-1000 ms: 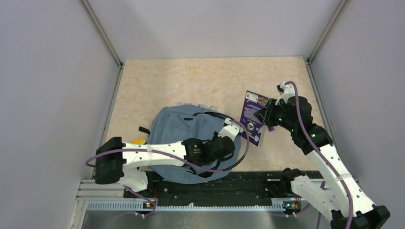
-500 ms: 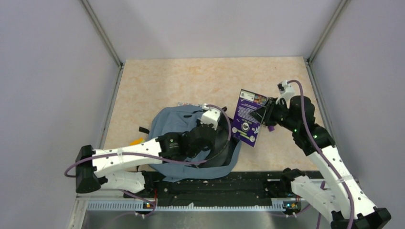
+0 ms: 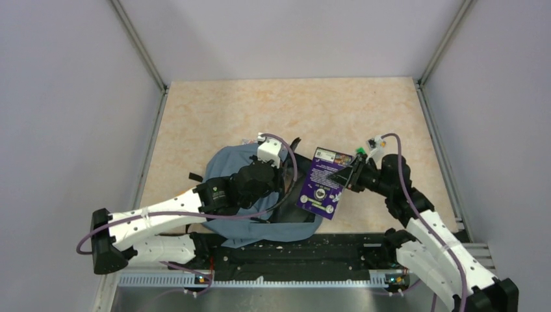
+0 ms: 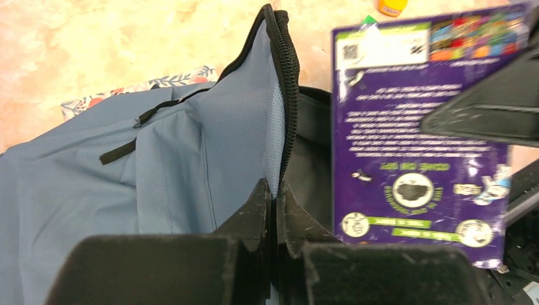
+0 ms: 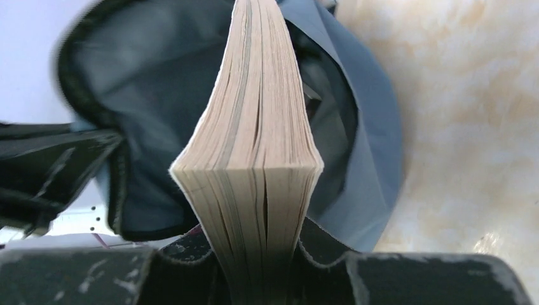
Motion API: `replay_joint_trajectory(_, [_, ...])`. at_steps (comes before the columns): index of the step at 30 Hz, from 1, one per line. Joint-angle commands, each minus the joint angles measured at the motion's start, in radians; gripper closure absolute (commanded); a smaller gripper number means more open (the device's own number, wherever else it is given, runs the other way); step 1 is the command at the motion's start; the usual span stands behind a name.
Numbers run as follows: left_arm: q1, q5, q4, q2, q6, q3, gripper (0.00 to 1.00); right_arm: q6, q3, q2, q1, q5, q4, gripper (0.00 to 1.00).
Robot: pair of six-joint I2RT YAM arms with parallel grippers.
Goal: Pack the student bag
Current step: Place the book in the student bag.
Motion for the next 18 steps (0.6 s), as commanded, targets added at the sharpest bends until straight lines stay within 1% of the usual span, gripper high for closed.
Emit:
replay_joint_trajectory(1, [0.021, 0.052, 0.115, -0.060, 0.019, -0.001, 1.00, 0.136, -0.029, 0.062, 0.041, -0.010, 0.279, 1.00])
replay_joint_trajectory(3, [0.035, 0.075, 0.121, -0.075, 0.016, -0.012, 1.00, 0.131, -0.025, 0.101, 0.069, 0.005, 0.305, 1.00])
replay_joint_trajectory(6, [0.088, 0.177, 0.124, -0.079, 0.013, -0.022, 1.00, 0.133, -0.015, 0.176, 0.107, 0.000, 0.330, 1.00])
replay_joint_trajectory(9, [0.142, 0.239, 0.129, -0.073, -0.006, -0.034, 1.00, 0.156, -0.018, 0.240, 0.130, -0.010, 0.363, 1.00])
replay_joint_trajectory(11, [0.153, 0.262, 0.131, -0.069, -0.009, -0.038, 1.00, 0.189, -0.029, 0.260, 0.151, -0.008, 0.411, 1.00])
replay_joint_trajectory(13, [0.155, 0.280, 0.132, -0.065, -0.006, -0.037, 1.00, 0.222, -0.028, 0.274, 0.163, 0.011, 0.420, 1.00])
replay_joint_trajectory(15, [0.156, 0.303, 0.132, -0.063, -0.005, -0.044, 1.00, 0.257, -0.038, 0.294, 0.163, -0.004, 0.453, 1.00])
replay_joint_trajectory(18, [0.156, 0.297, 0.127, -0.072, -0.015, -0.062, 1.00, 0.290, -0.043, 0.332, 0.172, -0.021, 0.490, 1.00])
